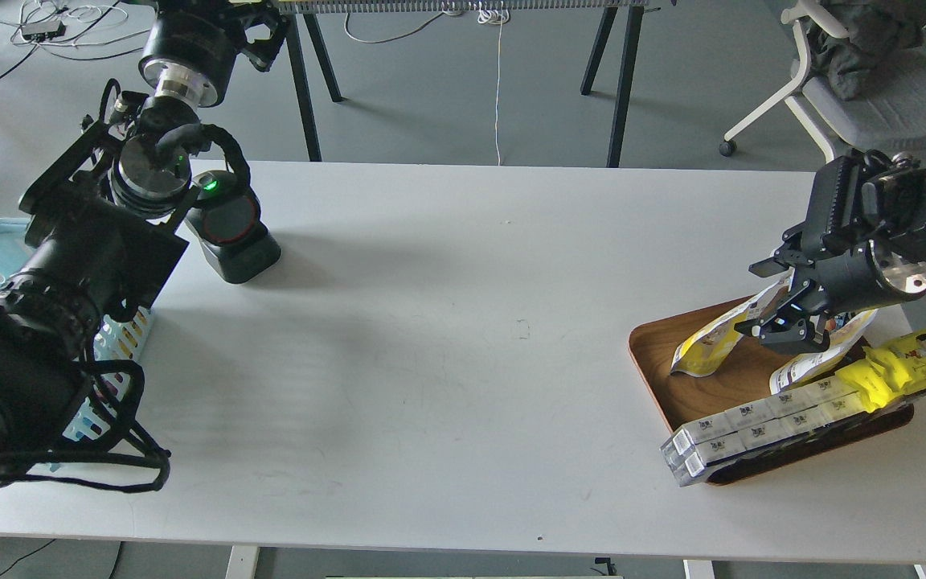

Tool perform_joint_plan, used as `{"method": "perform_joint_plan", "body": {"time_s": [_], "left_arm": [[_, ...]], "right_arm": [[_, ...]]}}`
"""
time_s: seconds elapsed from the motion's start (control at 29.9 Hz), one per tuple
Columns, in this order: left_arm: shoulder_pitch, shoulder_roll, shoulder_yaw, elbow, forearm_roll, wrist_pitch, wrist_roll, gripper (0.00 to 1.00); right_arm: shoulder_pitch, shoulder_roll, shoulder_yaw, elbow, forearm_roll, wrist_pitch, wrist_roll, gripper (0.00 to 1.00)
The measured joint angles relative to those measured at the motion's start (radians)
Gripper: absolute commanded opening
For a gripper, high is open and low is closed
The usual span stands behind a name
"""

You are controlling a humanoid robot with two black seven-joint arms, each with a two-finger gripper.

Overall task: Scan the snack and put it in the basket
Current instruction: 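Grasp the yellow-and-white snack pouch with the right gripper and lift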

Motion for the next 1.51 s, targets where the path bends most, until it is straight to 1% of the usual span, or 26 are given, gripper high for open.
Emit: {"method": "perform_joint_plan", "body": {"time_s": [0.13,0.23,0.33,0.6,1.14,1.34,1.51], "left_arm": [[0.000,0.000,0.000,0.002,0.000,0.000,0.000,1.00],[0.000,0.000,0.000,0.002,0.000,0.000,0.000,1.00],[0.000,0.000,0.000,0.001,0.000,0.000,0.001,1.00],[0.005,0.001,0.000,0.002,0.000,0.000,0.001,1.00],[0.005,0.000,0.000,0.002,0.000,0.001,0.000,1.00],[-0.001,0.001,0.000,0.002,0.000,0.001,0.000,1.00],[-0.001,0.001,0.000,0.002,0.000,0.001,0.001,1.00]], "right_arm": [[-0.003,0.007,-0.001,-0.001,-0.006,0.001,0.000,0.29],[-0.004,0.008,-0.001,-0.001,-0.008,0.002,0.000,0.21],[-0.004,0.011,-0.002,-0.002,-0.009,0.002,0.000,0.06],[-0.007,0.043,-0.001,-0.023,-0.007,0.002,0.000,0.01],[0.024,0.026,0.012,-0.018,0.003,-0.001,0.000,0.00],[0.112,0.022,0.025,0.015,0.028,-0.002,0.000,0.00],[0.209,0.045,0.033,0.089,0.143,0.007,0.000,0.00]]}}
